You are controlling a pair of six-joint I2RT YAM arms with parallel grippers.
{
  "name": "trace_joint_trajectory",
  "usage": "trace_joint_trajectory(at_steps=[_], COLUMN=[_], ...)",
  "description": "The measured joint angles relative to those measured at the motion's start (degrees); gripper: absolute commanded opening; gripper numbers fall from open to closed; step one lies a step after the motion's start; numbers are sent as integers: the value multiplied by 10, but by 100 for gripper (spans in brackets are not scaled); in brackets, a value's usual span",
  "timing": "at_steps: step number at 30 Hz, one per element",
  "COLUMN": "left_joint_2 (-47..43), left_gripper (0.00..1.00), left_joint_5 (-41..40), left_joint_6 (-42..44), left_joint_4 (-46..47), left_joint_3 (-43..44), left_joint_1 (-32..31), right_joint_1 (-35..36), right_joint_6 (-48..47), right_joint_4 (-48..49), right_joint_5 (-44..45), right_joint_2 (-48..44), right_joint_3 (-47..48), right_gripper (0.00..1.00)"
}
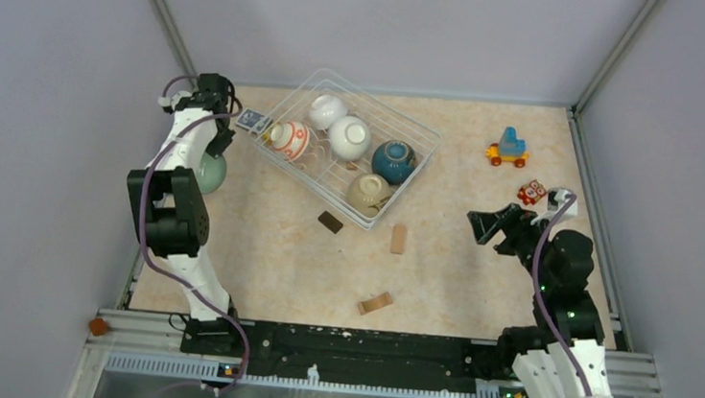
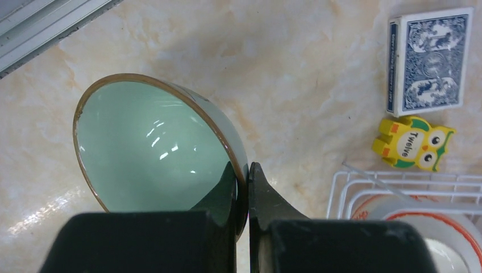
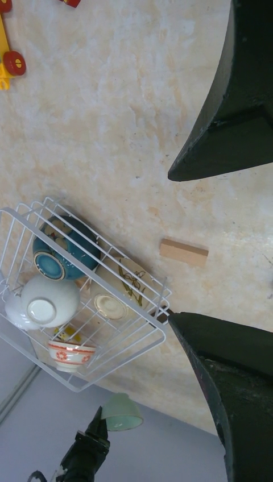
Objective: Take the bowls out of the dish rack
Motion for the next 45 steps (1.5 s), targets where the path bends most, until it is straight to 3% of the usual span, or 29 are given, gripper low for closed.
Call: trace_joint_trajectory(at_steps=[8,18,22,27,33,39,45], left_joint_2=[110,127,127,127,111,22,-111], left_gripper=[2,13,27,55,63,71,98], left_joint_5=[-1,-5,-5,-4,5,36,129], left_joint_6=[-13,-13,-10,5,37,83,168], left_joint_4=[-24,-32,-33,-30,-16,2,59], left_joint_3=[76,93,94,99,95,57,-16], left_joint_1=[3,5,5,6,6,6,-3], right_joint_1=[0,0,0,0,0,0,0], right_joint_6=[-2,-2,-2,-2,-2,-1,6], right_joint_4=[-13,-19,-19,-18,-16,-6,13], right_joint_5=[0,5,6,8,12,18,19], right_joint_2=[-19,-24,-24,-24,-25,-26,-20], right_joint_3=[0,-1,-2,-3,-13,-30,-39], right_gripper=[84,84,84,84,84,84,84])
